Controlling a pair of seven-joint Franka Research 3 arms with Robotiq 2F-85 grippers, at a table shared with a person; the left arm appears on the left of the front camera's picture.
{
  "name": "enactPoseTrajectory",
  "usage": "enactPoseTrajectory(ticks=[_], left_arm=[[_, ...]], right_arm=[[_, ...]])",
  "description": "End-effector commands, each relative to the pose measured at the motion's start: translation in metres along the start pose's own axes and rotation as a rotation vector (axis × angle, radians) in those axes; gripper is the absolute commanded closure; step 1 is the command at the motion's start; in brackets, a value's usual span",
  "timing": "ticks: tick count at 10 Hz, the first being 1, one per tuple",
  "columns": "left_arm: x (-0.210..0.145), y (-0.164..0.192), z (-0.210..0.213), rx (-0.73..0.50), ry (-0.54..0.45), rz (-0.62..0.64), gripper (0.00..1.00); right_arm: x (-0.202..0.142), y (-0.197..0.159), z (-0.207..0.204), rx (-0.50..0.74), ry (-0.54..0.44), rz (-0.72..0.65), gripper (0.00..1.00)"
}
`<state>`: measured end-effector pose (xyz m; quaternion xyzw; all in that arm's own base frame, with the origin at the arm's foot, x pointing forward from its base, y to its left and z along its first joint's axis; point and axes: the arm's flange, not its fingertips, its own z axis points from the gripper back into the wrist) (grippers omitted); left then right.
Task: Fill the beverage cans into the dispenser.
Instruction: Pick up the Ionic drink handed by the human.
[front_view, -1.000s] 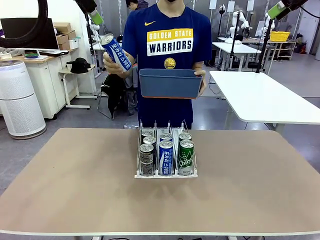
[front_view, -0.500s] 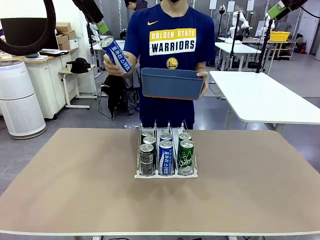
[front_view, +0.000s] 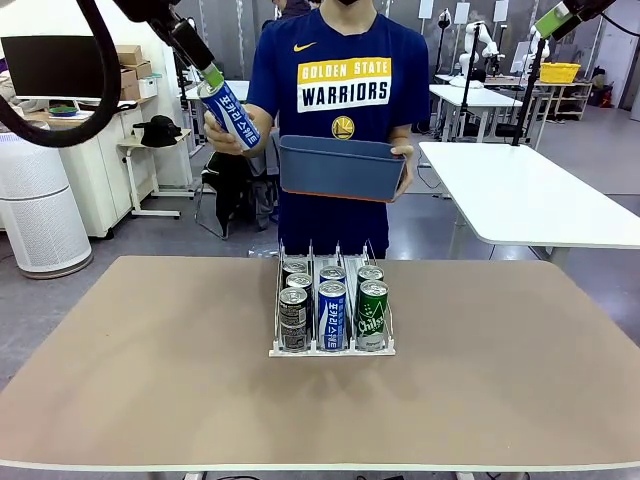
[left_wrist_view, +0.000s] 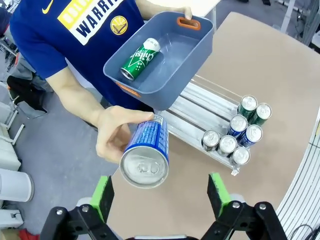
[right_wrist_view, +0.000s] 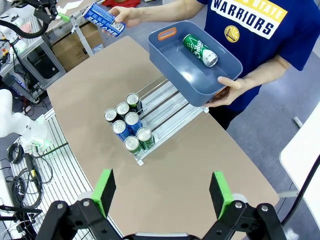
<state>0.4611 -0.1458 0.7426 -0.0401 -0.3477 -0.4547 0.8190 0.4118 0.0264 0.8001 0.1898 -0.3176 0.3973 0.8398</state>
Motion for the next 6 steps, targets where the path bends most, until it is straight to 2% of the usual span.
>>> enactPoseTrajectory(ticks=[1,3,4,6], left_arm=[[-0.014,0.004,-0.011,-0.039,-0.073,0.047,0.0],[-0.024,0.008,-0.019,-0.028,-0.076,0.089,0.0],[-0.01,0.006,-0.011,-0.03,-0.041,0.056,0.0],[-0.01,0.006,-0.011,-0.03,-0.041,0.056,0.0]], right_arm=[[0.0,0.001,0.0,0.001,-0.001,0.002,0.0],[0.0,0.001,0.0,0.001,-0.001,0.002,0.0],[0.0,0.001,0.0,0.001,-0.001,0.002,0.0],[0.0,0.001,0.0,0.001,-0.001,0.002,0.0]])
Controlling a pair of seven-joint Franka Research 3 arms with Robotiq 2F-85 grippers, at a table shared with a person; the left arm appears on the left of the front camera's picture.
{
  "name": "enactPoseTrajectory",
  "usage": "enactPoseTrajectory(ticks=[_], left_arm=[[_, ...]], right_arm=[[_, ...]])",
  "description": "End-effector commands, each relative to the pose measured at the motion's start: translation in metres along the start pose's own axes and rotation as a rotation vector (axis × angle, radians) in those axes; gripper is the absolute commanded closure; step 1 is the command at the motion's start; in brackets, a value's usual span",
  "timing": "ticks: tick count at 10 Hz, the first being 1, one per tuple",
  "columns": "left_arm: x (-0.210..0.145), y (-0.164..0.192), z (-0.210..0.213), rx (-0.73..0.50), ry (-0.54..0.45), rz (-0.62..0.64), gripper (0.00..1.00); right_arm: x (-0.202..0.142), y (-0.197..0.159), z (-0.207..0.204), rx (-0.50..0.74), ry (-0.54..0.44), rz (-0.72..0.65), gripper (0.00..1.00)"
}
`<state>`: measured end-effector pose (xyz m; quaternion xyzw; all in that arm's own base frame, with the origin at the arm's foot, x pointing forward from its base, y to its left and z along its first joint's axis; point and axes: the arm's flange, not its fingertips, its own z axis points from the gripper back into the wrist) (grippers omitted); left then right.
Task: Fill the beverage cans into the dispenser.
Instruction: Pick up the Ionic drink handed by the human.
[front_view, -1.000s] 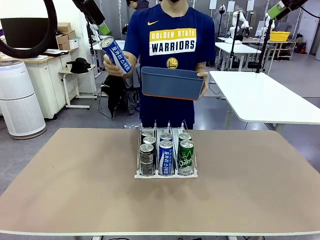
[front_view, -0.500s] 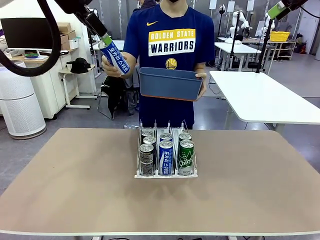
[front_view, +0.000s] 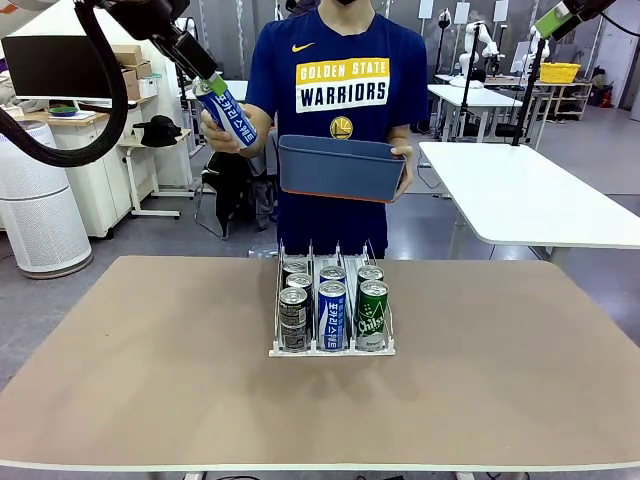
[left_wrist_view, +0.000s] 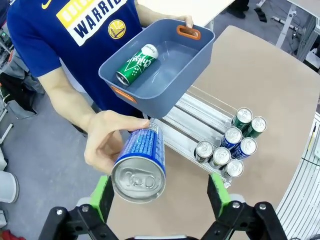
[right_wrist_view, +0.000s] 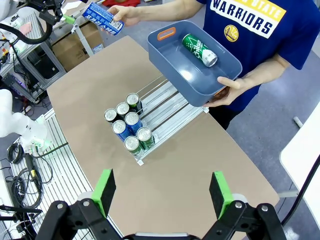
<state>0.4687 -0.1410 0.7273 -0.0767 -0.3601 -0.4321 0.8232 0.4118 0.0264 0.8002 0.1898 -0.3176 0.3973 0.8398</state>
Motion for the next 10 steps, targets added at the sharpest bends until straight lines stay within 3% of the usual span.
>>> enactPoseTrajectory(ticks=[1,2,4,10], left_arm=[[-0.002,0.001,-0.001,-0.001,0.002,0.004,0.0],[0.0,-0.003,-0.002,0.056,0.05,-0.061,0.0],[0.002,0.008,-0.005,0.061,0.031,-0.072,0.0],[-0.009,0.024,-0.019,0.033,0.001,-0.031,0.0]], right_arm=[[0.0,0.001,0.0,0.001,-0.001,0.002,0.0],[0.0,0.001,0.0,0.001,-0.001,0.002,0.0],[0.0,0.001,0.0,0.001,-0.001,0.002,0.0],[0.0,0.001,0.0,0.001,-0.001,0.002,0.0]])
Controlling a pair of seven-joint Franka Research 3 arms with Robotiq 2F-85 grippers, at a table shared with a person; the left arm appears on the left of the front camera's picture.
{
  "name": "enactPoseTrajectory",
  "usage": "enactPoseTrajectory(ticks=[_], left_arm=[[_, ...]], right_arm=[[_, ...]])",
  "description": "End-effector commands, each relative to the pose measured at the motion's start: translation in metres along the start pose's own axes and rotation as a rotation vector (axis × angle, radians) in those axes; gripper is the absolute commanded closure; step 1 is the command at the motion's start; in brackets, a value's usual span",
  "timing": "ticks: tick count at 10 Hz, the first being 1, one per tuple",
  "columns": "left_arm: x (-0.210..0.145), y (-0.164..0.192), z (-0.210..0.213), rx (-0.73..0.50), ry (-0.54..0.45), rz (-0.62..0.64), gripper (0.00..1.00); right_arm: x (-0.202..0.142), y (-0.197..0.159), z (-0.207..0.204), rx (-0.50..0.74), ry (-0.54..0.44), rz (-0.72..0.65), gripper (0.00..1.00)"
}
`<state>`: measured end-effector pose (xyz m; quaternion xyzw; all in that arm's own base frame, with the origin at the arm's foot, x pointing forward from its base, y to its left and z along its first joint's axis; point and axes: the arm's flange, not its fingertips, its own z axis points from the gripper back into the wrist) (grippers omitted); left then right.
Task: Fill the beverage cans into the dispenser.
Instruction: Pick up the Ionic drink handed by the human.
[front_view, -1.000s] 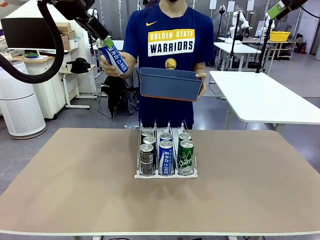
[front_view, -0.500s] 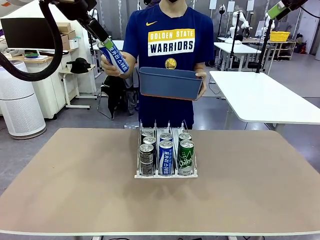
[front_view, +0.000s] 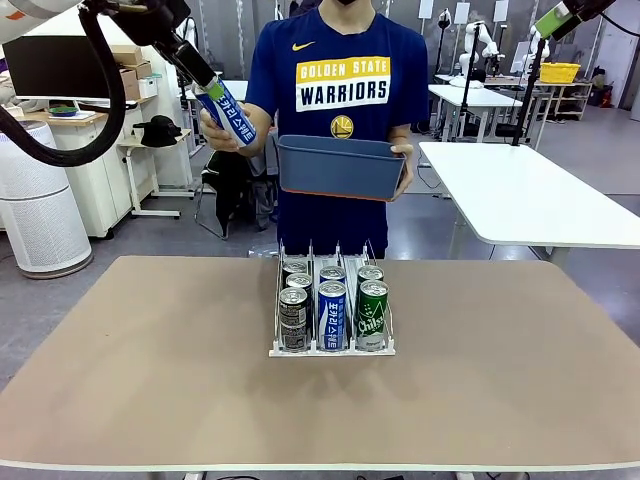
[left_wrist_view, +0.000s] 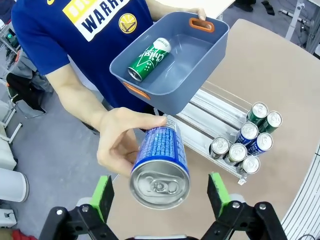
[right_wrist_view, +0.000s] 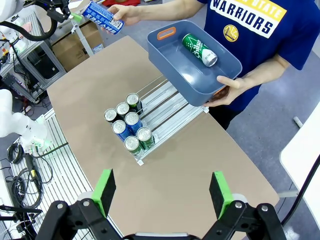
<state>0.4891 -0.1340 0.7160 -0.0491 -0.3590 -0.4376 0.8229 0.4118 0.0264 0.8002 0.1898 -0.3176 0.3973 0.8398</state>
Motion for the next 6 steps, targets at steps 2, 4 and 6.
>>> enactPoseTrajectory(ticks=[2,4,6], left_arm=[[-0.012,0.015,-0.011,-0.021,-0.031,-0.002,0.0],[-0.017,0.021,-0.019,-0.042,-0.05,-0.008,0.0],[-0.018,0.023,-0.023,-0.064,-0.066,-0.007,0.0]], right_arm=[[0.0,0.001,0.0,0.0,-0.001,0.002,0.0],[0.0,0.001,0.0,0.0,-0.001,0.002,0.0],[0.0,0.001,0.0,0.0,-0.001,0.002,0.0]])
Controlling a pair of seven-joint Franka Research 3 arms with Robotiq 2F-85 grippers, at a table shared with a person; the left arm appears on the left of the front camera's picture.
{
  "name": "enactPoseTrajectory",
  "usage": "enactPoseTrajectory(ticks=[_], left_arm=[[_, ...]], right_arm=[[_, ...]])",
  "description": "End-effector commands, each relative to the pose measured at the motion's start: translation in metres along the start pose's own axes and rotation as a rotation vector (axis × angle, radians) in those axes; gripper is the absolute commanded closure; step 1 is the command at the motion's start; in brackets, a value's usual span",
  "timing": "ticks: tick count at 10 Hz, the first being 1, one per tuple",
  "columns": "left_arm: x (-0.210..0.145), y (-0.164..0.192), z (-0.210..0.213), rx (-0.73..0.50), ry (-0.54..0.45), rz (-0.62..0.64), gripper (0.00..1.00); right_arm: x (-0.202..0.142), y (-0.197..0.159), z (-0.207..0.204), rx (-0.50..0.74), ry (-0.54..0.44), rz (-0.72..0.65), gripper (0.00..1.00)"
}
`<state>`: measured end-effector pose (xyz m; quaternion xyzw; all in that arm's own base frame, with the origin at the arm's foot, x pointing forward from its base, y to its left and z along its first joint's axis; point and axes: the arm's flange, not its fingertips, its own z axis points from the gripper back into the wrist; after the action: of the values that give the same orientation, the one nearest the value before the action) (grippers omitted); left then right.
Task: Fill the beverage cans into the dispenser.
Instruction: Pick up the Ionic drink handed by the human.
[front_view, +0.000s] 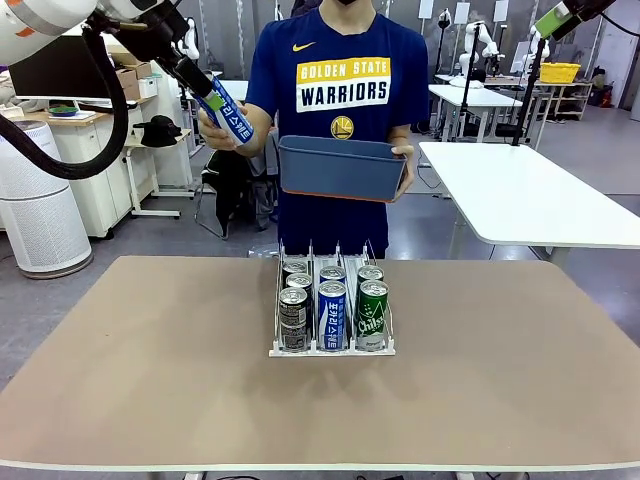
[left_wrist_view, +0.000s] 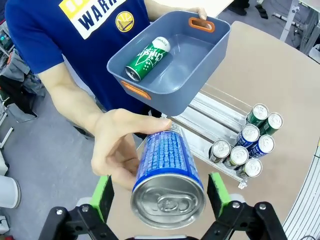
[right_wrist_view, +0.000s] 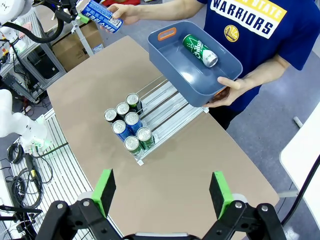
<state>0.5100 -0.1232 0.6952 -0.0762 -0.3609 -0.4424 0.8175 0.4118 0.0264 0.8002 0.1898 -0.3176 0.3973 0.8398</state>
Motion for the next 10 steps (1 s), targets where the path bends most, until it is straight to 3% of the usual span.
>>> enactPoseTrajectory(ticks=[1,10], left_arm=[[-0.005,0.008,-0.0029,-0.021,-0.039,-0.017,0.0],[0.0039,0.0036,-0.0035,-0.008,-0.015,-0.016,0.0]], right_arm=[[0.0,0.0008,0.0003,0.001,-0.001,0.002,0.0],[0.0,0.0008,0.0003,0.001,-0.001,0.002,0.0]])
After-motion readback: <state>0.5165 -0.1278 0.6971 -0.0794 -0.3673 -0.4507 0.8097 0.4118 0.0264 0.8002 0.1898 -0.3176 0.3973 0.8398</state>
